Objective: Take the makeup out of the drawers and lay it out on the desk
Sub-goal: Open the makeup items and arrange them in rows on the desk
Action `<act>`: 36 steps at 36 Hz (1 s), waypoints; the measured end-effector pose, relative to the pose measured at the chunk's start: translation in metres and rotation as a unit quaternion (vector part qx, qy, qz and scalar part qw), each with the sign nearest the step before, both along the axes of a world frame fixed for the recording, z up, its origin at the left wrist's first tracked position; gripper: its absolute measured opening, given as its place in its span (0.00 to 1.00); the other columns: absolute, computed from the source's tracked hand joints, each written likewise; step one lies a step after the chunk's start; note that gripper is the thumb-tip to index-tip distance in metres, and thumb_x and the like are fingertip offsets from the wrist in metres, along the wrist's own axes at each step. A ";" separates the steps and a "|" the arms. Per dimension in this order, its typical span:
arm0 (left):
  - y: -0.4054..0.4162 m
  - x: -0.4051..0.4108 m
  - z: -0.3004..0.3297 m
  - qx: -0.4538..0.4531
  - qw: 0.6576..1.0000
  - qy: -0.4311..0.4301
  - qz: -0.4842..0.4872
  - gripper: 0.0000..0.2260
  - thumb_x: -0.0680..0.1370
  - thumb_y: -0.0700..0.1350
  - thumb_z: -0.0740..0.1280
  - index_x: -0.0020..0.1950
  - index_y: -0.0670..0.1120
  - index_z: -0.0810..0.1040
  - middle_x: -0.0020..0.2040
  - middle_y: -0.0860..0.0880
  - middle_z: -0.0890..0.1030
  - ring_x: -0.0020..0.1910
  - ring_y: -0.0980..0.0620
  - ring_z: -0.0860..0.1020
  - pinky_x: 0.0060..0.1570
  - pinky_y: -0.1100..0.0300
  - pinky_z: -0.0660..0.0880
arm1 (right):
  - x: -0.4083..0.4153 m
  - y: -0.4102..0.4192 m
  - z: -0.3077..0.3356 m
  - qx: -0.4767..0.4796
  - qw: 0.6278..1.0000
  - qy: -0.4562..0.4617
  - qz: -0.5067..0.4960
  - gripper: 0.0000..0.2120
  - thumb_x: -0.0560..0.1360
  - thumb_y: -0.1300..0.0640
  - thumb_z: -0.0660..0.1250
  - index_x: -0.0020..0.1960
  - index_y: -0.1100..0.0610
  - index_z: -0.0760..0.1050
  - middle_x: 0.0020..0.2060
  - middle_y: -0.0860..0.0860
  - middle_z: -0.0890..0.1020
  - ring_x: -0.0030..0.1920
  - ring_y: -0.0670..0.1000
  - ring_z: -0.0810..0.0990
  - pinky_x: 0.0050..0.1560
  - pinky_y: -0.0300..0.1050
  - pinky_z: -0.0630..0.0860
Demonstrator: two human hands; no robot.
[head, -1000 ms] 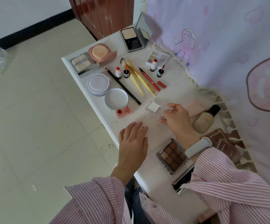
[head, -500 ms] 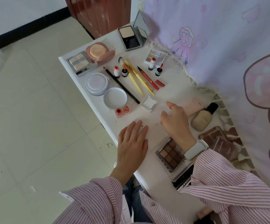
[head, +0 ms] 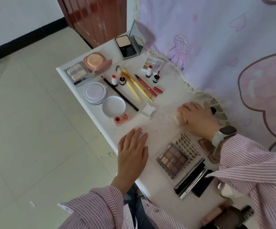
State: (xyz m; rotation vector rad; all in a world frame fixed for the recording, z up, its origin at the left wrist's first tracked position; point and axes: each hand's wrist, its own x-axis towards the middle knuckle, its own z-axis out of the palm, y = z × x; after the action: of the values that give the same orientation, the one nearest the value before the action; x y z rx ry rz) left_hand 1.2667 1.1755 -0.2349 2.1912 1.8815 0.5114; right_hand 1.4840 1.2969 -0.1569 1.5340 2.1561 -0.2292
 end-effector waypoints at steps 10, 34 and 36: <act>0.002 0.003 0.015 -0.022 0.990 -0.135 0.035 0.15 0.75 0.46 0.58 0.57 0.46 0.80 0.60 0.47 0.79 0.64 0.50 0.68 0.64 0.53 0.64 | 0.001 0.000 0.012 0.119 0.989 0.081 0.026 0.20 0.69 0.53 0.62 0.59 0.59 0.72 0.53 0.57 0.78 0.54 0.61 0.76 0.62 0.61 0.66; 0.020 0.005 0.065 -0.033 0.958 -0.276 -0.064 0.13 0.79 0.52 0.57 0.42 0.44 0.73 0.36 0.56 0.70 0.36 0.60 0.66 0.39 0.76 0.65 | -0.043 -0.054 0.052 -0.143 0.965 0.221 0.010 0.16 0.77 0.53 0.61 0.64 0.55 0.67 0.55 0.50 0.74 0.52 0.48 0.74 0.48 0.37 0.68; 0.020 0.008 0.072 -0.111 0.940 -0.320 -0.038 0.08 0.79 0.51 0.60 0.42 0.49 0.71 0.36 0.58 0.70 0.37 0.61 0.71 0.38 0.74 0.67 | -0.043 -0.051 0.052 -0.124 0.968 0.215 0.032 0.18 0.77 0.53 0.62 0.65 0.54 0.65 0.56 0.49 0.72 0.55 0.49 0.73 0.53 0.42 0.71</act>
State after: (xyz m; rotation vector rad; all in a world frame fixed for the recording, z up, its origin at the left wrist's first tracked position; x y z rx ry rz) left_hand 1.2742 1.1960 -0.1633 1.6653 1.4174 0.8275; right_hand 1.4414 1.2458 -0.1054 1.3605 2.3808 -0.8456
